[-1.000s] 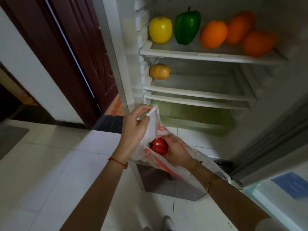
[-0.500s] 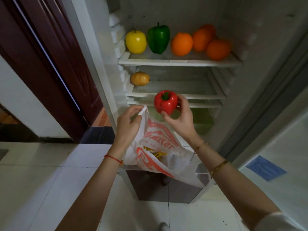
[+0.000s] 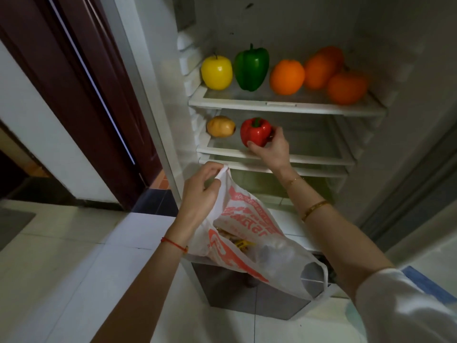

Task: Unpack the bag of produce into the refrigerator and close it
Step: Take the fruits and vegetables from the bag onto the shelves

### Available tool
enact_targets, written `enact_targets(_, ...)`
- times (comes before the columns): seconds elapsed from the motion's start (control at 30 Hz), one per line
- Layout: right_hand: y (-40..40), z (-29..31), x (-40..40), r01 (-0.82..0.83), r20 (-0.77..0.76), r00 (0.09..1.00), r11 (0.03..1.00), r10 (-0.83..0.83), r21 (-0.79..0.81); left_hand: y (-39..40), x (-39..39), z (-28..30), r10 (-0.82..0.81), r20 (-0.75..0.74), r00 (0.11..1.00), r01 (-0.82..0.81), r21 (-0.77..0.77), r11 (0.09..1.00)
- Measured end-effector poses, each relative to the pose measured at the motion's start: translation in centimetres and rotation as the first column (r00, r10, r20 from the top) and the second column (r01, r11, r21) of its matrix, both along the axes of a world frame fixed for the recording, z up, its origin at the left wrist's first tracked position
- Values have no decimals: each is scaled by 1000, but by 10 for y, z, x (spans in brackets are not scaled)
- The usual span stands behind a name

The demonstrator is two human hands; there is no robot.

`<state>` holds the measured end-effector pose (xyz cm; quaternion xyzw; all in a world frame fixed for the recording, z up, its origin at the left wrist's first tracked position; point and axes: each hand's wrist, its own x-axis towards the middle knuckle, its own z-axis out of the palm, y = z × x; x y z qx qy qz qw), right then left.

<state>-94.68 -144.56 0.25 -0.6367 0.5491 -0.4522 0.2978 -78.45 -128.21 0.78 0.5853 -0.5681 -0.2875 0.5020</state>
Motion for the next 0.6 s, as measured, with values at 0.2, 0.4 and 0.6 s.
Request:
enact_targets(0.2, -18, -6, 2, -11, 63, 998, 999, 8, 44, -5, -1, 3, 3, -3, 1000, -3, 8, 1000)
enact_targets(0.4, -19, -8, 2, -17, 69, 998, 999, 14, 36, -4, -4, 7, -30, -23, 999, 30, -12, 999)
enact_targets(0.6, 17, -7, -10, 153, 108, 985, 966, -133, -209, 9, -7, 15, -75, -67, 995, 75, 1, 997)
